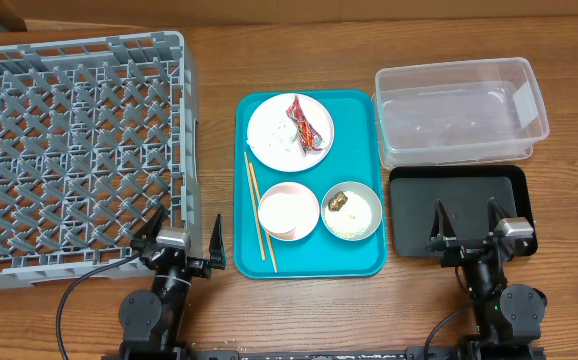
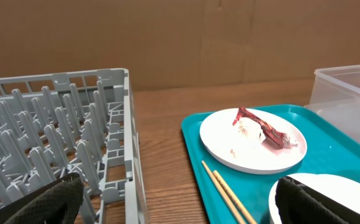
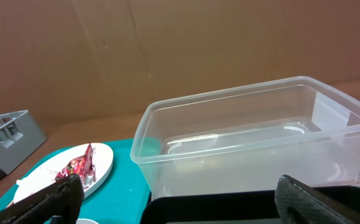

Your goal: Sort waste into correct bins and load items into the dishwasher

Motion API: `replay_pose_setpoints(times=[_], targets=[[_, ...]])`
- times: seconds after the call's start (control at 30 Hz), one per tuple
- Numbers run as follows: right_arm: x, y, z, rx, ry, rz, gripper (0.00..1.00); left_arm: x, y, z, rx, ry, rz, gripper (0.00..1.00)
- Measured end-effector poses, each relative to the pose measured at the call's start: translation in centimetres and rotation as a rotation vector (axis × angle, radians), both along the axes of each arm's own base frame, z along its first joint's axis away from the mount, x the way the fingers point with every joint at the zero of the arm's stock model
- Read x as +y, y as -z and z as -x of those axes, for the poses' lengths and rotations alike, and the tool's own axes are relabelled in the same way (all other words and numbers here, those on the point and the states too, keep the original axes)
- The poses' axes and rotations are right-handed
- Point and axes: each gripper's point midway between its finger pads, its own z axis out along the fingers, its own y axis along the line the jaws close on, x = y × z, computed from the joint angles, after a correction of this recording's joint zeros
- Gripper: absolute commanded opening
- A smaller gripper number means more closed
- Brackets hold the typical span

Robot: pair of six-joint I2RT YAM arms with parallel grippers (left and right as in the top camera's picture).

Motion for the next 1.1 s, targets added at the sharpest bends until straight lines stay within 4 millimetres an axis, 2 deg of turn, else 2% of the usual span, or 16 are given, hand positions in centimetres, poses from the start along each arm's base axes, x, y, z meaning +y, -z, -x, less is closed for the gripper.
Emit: replay_pose_setpoints(times=[1.0,1.1], targets=[[0.33,0.01,0.04,0.001,-0.019,-0.008,1.0,0.07,0.03,-0.01,0.002,-0.005,0.005,1.0],[0.41,0.7,0.07,0.033,-0.023,-0.036,1.0,0.14,0.16,-0.01,0.01,-0.01,0.022,1.0]])
